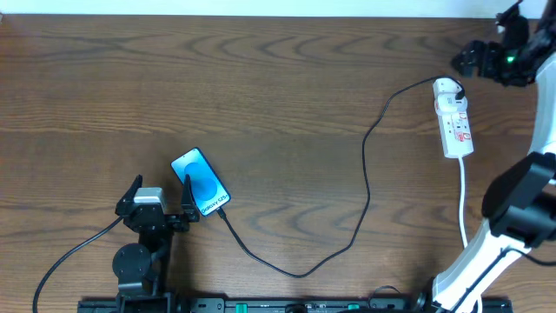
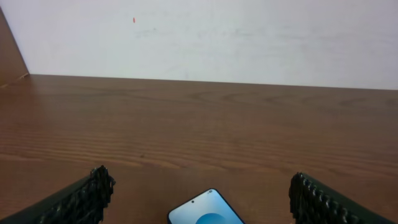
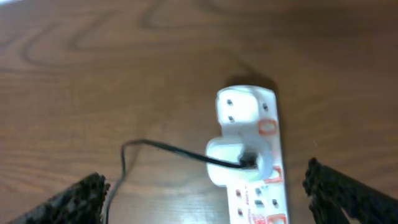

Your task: Plug charger to phone and switch on socket

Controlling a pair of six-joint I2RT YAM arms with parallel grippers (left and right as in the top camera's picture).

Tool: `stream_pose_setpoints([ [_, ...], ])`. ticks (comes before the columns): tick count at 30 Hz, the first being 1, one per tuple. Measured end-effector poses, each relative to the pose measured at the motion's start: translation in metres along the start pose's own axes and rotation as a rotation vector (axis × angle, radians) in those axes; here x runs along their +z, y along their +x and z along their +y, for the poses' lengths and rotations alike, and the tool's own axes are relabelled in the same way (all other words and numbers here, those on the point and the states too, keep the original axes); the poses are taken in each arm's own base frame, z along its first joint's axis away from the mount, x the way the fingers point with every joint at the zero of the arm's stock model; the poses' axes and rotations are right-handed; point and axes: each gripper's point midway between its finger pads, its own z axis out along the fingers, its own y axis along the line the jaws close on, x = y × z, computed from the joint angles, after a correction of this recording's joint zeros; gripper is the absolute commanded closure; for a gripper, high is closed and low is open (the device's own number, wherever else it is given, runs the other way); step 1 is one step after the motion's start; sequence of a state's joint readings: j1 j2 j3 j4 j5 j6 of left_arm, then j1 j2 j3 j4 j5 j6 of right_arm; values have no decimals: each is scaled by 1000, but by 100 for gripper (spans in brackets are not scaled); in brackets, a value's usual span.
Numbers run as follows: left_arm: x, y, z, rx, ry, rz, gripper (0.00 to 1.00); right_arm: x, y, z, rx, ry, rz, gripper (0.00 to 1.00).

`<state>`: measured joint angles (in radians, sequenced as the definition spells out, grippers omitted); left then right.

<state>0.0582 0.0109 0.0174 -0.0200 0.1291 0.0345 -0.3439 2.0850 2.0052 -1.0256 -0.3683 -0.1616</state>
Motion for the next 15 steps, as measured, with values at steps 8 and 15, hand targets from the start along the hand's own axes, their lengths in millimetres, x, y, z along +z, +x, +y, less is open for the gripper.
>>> stream_pose_setpoints([
  [8,0,0,0,0,0,0,7,-7,6,35,-104,-11,-139,1],
  [15,0,0,0,0,0,0,7,-20,8,83,-231,-42,-302,1],
])
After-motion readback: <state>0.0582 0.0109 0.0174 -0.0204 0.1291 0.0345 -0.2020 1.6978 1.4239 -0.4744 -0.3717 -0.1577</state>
